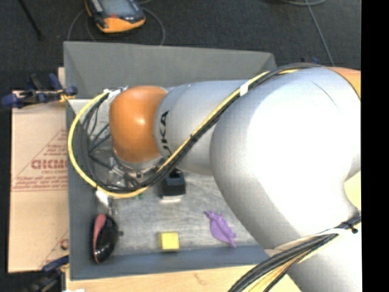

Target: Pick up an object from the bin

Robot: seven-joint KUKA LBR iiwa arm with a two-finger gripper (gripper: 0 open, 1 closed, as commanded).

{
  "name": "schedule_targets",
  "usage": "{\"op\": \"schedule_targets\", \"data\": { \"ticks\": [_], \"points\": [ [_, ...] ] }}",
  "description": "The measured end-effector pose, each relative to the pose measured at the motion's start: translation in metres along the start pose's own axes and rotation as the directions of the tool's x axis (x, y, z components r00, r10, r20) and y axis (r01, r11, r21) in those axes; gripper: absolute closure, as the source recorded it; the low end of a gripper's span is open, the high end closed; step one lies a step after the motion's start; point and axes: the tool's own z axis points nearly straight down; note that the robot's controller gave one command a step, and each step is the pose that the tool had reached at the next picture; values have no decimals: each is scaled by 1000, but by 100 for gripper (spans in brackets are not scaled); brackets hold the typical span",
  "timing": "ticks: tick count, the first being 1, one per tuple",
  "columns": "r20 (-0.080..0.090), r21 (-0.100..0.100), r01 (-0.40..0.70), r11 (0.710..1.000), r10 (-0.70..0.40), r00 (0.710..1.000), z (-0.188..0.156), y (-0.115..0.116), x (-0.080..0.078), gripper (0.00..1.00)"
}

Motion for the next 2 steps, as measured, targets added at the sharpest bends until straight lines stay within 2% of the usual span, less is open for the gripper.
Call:
{"op": "schedule_targets", "data": {
  "ticks": [1, 2],
  "points": [
    [0, 0, -1, 1000, 1, 1000, 0, 0, 0, 100],
    [-2, -4, -9, 1000, 9, 1000, -37, -3, 4, 100]
  ]
}}
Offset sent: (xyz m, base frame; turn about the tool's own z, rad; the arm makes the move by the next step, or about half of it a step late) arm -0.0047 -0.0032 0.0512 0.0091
